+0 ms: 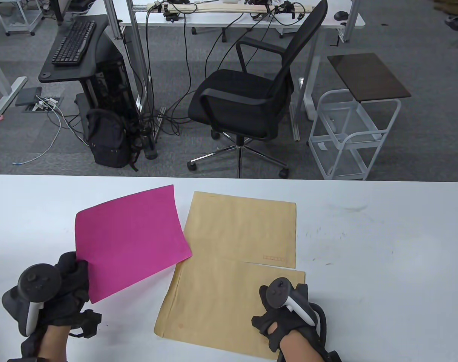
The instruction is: Stuff flat paper into A4 envelope
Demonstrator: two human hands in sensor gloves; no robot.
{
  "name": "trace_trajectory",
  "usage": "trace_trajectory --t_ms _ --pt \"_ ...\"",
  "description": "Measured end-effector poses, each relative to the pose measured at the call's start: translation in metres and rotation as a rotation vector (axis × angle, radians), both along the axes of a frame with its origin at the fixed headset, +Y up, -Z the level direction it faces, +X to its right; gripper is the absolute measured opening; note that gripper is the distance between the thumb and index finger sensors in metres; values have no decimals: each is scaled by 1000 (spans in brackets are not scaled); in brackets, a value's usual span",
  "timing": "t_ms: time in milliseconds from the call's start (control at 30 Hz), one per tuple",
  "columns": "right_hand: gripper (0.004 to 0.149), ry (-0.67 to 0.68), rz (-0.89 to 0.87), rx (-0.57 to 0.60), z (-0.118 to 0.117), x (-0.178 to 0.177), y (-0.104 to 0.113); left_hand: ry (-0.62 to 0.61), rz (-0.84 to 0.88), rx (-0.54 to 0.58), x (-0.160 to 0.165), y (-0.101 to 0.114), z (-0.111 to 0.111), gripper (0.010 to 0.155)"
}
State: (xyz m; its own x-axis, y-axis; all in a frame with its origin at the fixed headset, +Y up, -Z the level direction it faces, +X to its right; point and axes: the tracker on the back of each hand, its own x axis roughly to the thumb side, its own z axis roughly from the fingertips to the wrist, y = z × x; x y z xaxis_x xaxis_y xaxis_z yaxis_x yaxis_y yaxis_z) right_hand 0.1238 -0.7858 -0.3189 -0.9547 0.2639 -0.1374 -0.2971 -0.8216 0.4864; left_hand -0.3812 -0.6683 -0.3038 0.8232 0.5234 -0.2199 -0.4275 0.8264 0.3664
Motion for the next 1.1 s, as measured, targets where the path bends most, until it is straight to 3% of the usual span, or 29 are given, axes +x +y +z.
trace_trajectory --t_ms 200,533,1100 --pt "79 -1 -1 -2 0 0 0 25 -86 15 -1 3 1 43" --pt "79 -2 0 1 0 0 1 37 -74 12 -10 3 3 43" --pt "79 -2 2 0 0 0 1 24 172 -69 -32 -19 -4 43"
